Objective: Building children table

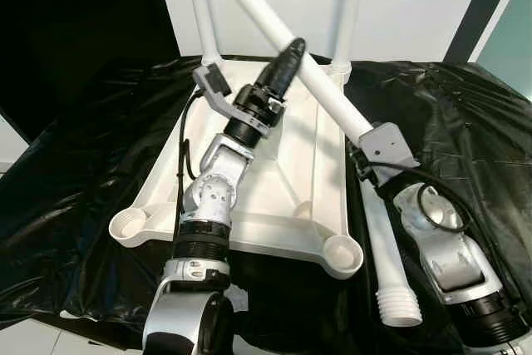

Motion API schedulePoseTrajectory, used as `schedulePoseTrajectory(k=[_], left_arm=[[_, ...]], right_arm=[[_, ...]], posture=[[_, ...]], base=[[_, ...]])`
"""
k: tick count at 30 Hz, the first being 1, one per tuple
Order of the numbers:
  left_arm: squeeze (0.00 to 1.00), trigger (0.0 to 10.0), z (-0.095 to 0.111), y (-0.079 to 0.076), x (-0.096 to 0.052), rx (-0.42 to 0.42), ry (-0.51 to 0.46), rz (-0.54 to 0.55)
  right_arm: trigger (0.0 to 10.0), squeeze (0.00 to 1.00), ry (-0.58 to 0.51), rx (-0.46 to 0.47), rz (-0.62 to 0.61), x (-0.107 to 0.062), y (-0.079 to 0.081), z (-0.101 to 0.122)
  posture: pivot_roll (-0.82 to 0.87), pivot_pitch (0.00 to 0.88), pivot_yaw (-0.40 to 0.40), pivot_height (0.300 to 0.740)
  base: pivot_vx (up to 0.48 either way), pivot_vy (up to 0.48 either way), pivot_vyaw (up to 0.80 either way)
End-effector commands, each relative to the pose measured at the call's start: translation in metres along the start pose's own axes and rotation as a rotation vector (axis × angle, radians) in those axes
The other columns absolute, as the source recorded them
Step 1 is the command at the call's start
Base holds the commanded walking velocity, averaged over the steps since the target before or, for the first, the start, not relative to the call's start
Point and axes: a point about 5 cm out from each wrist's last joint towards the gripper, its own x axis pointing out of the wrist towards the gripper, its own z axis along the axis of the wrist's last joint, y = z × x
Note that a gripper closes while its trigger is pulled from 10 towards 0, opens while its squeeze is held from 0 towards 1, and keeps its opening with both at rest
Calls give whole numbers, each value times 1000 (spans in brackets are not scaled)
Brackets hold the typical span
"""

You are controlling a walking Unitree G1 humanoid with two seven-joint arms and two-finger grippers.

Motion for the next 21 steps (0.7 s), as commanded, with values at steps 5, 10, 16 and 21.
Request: schedulePoseTrajectory(k=[5,10,16,21], left_arm=[[0,10000,0,0,5,-54,-8,7],[0,10000,-1,1,5,-53,0,15],[0,235,-2,2,3,-53,6,13],[0,0,0,0,0,-70,-9,-12]], right_arm=[[0,0,-80,-256,-81,-10,20,-5],[0,0,-145,-462,-73,-14,39,-14],[0,0,-220,-587,-107,-15,47,-16],[0,0,-249,-603,-154,-16,47,-16]], posture=[[-74,0,30,740],[-68,0,29,740],[-60,0,25,740],[-60,0,23,740]], base=[[0,0,0],[0,0,0],[0,0,0],[0,0,0]])
